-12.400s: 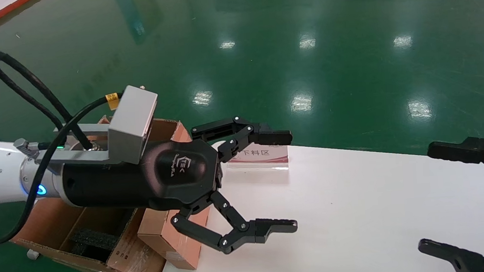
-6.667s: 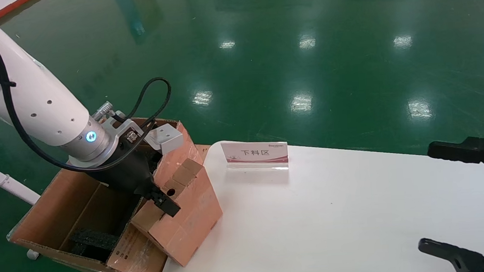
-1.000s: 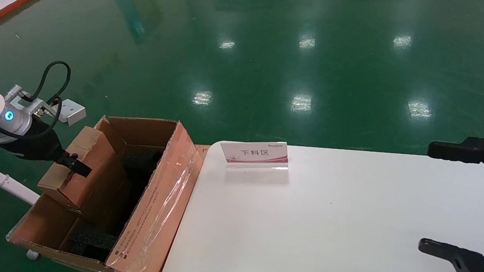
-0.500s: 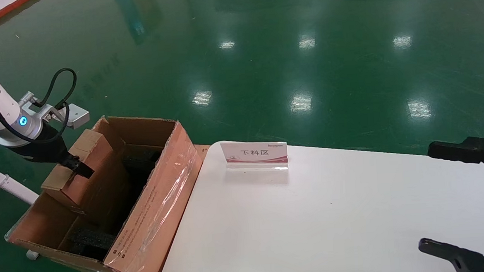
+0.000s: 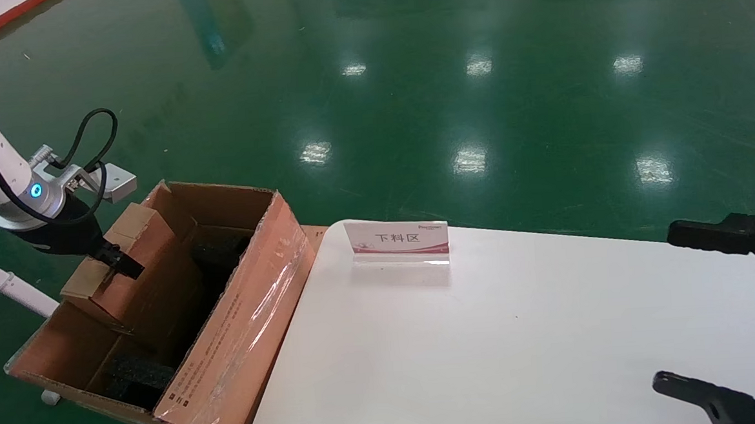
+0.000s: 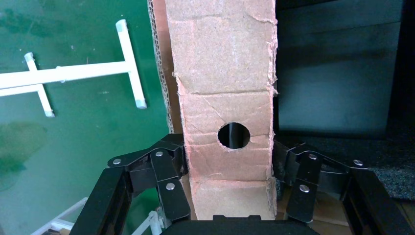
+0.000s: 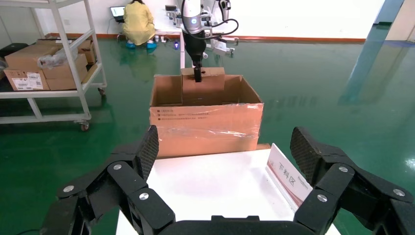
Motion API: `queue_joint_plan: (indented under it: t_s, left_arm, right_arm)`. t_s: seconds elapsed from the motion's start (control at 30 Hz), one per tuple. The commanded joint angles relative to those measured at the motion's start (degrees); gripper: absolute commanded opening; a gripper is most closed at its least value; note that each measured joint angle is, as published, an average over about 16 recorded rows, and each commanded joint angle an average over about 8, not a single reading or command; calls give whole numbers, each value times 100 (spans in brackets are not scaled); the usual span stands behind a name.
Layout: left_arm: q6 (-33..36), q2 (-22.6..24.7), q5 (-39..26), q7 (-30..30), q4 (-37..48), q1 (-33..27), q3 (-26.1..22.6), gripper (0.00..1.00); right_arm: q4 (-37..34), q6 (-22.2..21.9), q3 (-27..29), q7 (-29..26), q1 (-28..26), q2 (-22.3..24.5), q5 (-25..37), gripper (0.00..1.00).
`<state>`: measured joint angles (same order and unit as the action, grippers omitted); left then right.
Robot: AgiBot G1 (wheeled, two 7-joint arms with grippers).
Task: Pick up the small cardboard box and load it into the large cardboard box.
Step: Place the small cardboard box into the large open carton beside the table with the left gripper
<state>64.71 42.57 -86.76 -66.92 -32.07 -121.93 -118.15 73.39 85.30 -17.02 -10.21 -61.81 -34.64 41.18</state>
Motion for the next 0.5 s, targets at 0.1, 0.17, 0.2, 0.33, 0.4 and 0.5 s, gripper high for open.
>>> queue_joint_plan:
  t_s: [0.1, 0.17, 0.2, 0.33, 0.4, 0.5]
  left_arm:
    - [1, -6, -1, 0, -13, -10, -4, 100]
    - [2, -7, -2, 0, -18, -14, -5, 100]
    - [3, -8, -3, 0, -21, -16, -6, 100]
    - [7, -10, -5, -1, -30, -22, -6, 100]
    - [9, -11, -7, -1, -33, -24, -6, 100]
    - [10, -12, -11, -1, -37, -27, -6, 100]
  right_arm:
    - [0, 0, 0, 0, 0, 0, 0, 100]
    - [0, 0, 0, 0, 0, 0, 0, 100]
    - [0, 0, 0, 0, 0, 0, 0, 100]
    - [0, 0, 2, -1, 0, 0, 0, 100]
    - [0, 0, 2, -1, 0, 0, 0, 100]
    - [0, 0, 3, -1, 0, 0, 0, 100]
